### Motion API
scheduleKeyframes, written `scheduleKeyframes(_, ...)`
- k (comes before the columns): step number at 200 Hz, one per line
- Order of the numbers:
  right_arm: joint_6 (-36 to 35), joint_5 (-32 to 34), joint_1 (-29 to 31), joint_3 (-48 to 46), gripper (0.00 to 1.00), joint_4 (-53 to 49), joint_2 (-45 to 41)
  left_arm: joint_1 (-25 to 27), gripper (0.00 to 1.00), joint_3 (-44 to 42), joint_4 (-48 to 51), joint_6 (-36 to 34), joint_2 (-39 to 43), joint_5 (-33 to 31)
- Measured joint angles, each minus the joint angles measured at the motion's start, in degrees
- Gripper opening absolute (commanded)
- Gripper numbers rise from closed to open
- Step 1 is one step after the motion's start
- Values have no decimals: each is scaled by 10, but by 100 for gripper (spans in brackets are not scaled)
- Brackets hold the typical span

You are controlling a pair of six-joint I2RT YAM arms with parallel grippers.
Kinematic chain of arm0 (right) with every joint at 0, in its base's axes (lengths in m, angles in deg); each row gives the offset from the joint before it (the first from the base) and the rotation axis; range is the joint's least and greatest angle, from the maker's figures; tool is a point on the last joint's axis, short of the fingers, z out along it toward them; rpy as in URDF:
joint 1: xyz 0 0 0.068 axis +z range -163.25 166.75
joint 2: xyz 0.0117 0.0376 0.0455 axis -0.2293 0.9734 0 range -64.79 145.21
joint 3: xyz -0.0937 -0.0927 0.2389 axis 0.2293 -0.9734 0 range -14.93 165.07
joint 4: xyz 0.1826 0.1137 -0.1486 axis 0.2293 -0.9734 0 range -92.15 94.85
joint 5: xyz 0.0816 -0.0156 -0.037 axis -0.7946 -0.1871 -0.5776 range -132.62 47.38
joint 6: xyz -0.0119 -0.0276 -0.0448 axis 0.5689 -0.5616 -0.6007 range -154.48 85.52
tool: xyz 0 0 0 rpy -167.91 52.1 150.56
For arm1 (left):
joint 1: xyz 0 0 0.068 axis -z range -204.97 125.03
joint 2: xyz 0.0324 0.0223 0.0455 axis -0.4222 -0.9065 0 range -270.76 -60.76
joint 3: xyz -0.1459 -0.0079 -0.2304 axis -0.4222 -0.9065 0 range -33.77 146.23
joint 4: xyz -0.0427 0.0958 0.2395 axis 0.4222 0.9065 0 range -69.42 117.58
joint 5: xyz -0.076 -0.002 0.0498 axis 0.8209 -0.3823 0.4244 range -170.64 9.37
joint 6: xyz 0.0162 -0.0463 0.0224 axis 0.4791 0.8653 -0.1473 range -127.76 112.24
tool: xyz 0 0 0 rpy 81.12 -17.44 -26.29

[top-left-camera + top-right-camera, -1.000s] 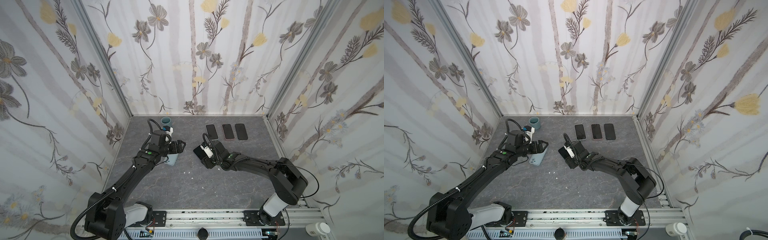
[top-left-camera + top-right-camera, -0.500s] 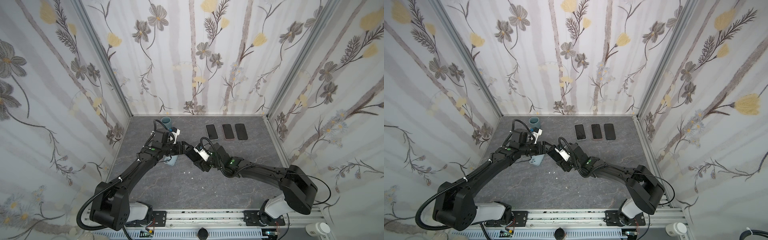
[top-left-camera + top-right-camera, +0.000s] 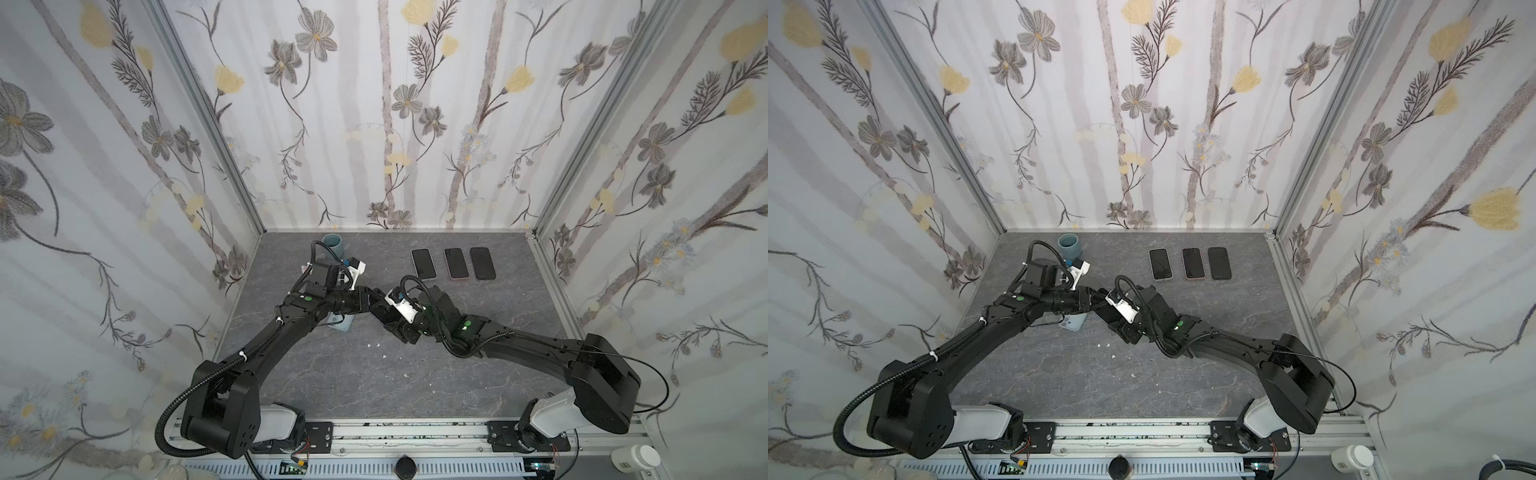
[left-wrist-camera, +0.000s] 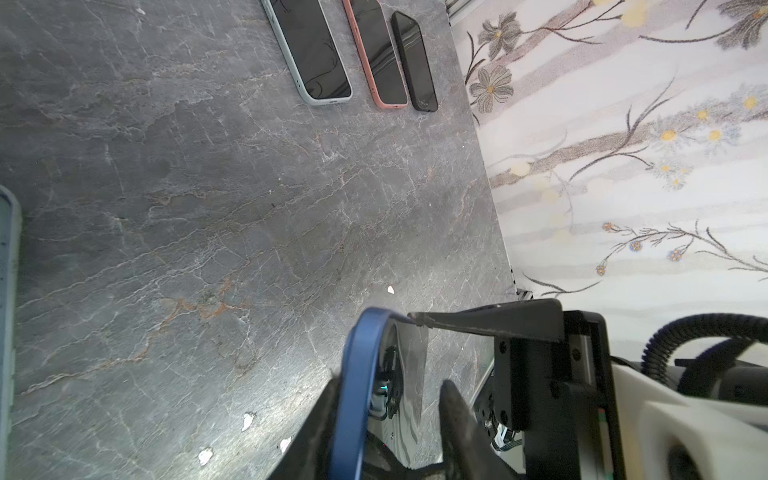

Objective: Put the phone into the phone case

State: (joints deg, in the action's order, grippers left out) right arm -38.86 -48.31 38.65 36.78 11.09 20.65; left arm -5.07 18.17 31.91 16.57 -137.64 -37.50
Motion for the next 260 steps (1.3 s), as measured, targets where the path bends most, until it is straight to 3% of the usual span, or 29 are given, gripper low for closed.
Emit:
scheduleKeyframes(66,4,0,1,-2,57,1,-4,0,6,-2,-8,-2,3,18)
scheduleKeyframes(85,5,-2,0,-2,62,0,-4,0,0,-2,-9,-6,3,19)
scheduleKeyframes(107,7,0,0,-2,71,-1,-7,0,0,-3,-14,-5,5,21)
scheduleKeyframes(134,8,13,1,-2,90,2,-15,2,0,-9,-22,8,13,4)
scheduleKeyframes(140,9,14,2,-1,100,5,-18,1,0,-11,-23,12,16,0)
scheduleKeyframes(199,29,15,1,5,100,28,-63,0,0,-34,-74,50,89,-31)
scheduleKeyframes(260,120,22,-26,-36,100,124,-163,0,0,-104,-220,108,204,-71)
